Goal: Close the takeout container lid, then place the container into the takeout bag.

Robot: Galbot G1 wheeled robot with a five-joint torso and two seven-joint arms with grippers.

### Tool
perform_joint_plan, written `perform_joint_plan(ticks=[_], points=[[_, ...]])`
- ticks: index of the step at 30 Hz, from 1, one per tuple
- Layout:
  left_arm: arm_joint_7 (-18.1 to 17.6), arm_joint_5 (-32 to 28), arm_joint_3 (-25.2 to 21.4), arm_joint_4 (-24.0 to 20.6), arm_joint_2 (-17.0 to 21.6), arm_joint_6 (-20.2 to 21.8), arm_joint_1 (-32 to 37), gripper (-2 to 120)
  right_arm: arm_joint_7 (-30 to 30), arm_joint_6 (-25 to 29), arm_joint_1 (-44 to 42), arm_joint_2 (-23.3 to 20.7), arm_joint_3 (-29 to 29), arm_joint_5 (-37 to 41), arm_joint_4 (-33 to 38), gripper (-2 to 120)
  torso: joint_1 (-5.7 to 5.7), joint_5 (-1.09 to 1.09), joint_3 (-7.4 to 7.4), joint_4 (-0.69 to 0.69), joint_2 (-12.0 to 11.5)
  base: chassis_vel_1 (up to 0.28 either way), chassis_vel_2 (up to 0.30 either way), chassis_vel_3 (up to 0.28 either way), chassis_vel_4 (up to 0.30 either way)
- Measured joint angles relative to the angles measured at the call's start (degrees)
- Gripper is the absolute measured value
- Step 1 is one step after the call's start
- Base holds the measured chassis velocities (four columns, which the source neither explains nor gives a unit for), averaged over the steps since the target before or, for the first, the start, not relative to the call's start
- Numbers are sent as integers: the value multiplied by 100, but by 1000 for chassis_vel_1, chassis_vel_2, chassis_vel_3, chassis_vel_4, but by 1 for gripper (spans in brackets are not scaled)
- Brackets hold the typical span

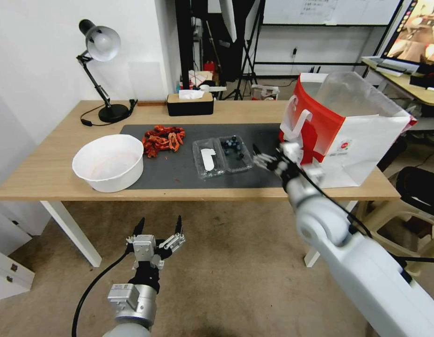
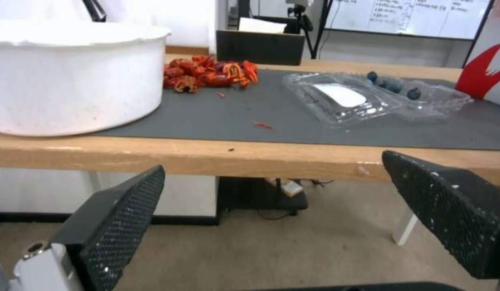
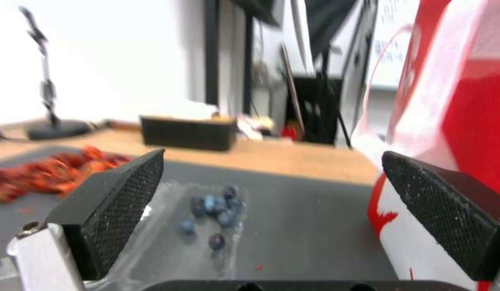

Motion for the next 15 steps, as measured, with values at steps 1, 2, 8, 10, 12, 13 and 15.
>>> perform_joint_plan(ticks=[1,2,8,10,12,13,15], points=[[0,0,0,0,0,0,0,100,0,0,0,0,0,0,0,100,0,0,0,0,0,0,0,0,0],[-1,-8,11,4,10,0,-9,100,-174,375,-337,-11,173,-98,60,100,0,2,1,1,0,0,0,0,0],[-4,-27,84,9,49,0,-50,100,-699,1530,-1810,172,844,-603,348,100,0,0,0,0,0,0,0,0,0],[-7,-33,99,9,62,0,-56,100,-796,1748,-2116,301,1059,-727,384,100,0,1,1,1,0,0,0,0,0],[-11,-53,127,9,74,0,-64,100,-897,1936,-2435,464,1295,-803,435,100,0,-1,1,0,0,0,0,0,0],[-11,-53,127,9,74,0,-64,100,-897,1936,-2435,464,1295,-803,435,100,0,-1,1,0,0,0,0,0,0],[-15,-94,165,9,97,0,-79,100,-1082,2198,-2951,707,1566,-858,482,100,-1,0,1,1,0,0,0,0,0]])
